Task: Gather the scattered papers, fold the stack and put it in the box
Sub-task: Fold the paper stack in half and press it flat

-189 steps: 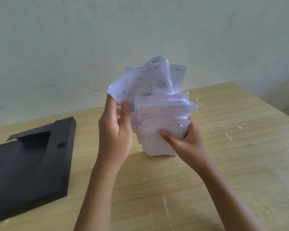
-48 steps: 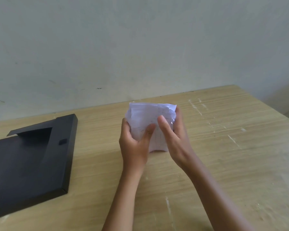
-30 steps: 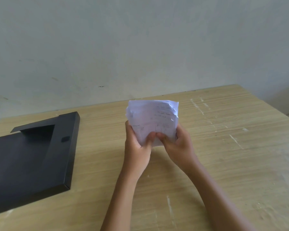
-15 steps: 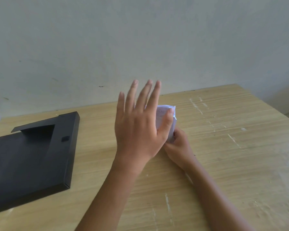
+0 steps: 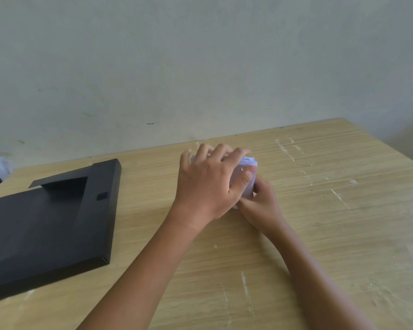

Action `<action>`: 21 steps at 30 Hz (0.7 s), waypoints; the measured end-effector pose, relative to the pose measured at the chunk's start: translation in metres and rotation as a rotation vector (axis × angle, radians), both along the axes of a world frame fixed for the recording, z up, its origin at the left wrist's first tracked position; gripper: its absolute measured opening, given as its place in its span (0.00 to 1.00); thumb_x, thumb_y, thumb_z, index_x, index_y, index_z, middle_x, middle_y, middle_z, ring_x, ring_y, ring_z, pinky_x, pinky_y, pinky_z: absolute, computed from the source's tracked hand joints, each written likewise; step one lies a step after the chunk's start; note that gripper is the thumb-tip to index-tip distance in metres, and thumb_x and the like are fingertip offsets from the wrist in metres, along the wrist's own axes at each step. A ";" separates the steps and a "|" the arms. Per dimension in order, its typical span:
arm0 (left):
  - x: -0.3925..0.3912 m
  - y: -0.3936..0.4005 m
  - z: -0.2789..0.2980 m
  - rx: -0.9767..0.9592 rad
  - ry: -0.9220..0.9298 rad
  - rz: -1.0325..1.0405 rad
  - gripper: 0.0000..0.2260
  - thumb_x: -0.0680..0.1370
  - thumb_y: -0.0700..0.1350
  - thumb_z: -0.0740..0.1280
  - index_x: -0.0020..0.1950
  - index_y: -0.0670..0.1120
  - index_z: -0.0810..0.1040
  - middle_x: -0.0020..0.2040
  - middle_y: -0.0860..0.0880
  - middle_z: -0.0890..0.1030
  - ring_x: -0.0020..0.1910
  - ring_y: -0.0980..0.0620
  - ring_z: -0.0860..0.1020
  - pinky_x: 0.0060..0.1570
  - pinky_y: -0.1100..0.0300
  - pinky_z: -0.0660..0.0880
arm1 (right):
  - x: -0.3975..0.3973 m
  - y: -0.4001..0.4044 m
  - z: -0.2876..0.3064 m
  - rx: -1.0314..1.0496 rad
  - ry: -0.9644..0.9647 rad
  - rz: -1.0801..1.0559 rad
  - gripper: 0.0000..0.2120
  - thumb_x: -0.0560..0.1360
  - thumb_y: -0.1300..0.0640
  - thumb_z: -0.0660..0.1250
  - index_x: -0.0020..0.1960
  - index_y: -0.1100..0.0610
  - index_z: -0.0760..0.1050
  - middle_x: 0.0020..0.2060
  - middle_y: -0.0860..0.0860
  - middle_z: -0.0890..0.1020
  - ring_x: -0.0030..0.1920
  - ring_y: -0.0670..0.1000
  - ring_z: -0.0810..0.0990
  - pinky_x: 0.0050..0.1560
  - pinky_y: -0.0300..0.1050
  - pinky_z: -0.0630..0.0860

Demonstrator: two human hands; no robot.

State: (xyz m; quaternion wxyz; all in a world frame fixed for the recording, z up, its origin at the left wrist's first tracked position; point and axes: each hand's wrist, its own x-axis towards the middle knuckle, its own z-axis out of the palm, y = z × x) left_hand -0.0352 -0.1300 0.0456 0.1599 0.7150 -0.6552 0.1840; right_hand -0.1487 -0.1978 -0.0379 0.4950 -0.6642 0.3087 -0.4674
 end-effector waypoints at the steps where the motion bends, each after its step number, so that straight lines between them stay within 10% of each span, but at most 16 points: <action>1: 0.001 0.000 0.001 0.006 0.002 -0.016 0.23 0.82 0.67 0.49 0.72 0.65 0.71 0.65 0.60 0.78 0.64 0.49 0.75 0.65 0.42 0.69 | 0.000 0.001 0.002 0.007 -0.013 -0.002 0.09 0.71 0.63 0.74 0.48 0.52 0.81 0.41 0.57 0.86 0.39 0.49 0.80 0.40 0.59 0.79; 11: 0.005 0.002 0.008 -0.121 0.035 -0.160 0.24 0.83 0.64 0.53 0.78 0.61 0.68 0.72 0.58 0.76 0.70 0.50 0.73 0.70 0.40 0.66 | 0.008 0.000 -0.001 0.018 -0.020 0.023 0.05 0.75 0.64 0.70 0.49 0.56 0.81 0.41 0.54 0.86 0.40 0.49 0.82 0.39 0.54 0.79; 14: 0.024 0.011 -0.012 -0.373 0.438 -0.186 0.24 0.83 0.55 0.62 0.79 0.53 0.68 0.75 0.55 0.73 0.73 0.55 0.70 0.73 0.55 0.66 | 0.007 -0.001 -0.002 0.157 -0.093 -0.007 0.05 0.76 0.61 0.72 0.52 0.56 0.82 0.45 0.53 0.88 0.45 0.51 0.86 0.45 0.52 0.83; 18: 0.020 0.014 -0.058 -0.193 1.199 -0.104 0.33 0.78 0.61 0.67 0.80 0.56 0.61 0.75 0.56 0.73 0.73 0.62 0.72 0.70 0.58 0.70 | 0.006 0.005 0.007 0.247 -0.174 0.045 0.07 0.77 0.61 0.71 0.55 0.56 0.81 0.48 0.51 0.88 0.49 0.49 0.87 0.46 0.44 0.83; 21: 0.020 0.011 -0.078 -0.170 1.409 -0.091 0.13 0.81 0.51 0.71 0.65 0.52 0.77 0.56 0.55 0.85 0.54 0.61 0.83 0.54 0.61 0.77 | 0.006 0.009 0.009 0.225 -0.136 0.056 0.06 0.76 0.61 0.72 0.53 0.55 0.81 0.47 0.52 0.88 0.48 0.51 0.87 0.48 0.49 0.84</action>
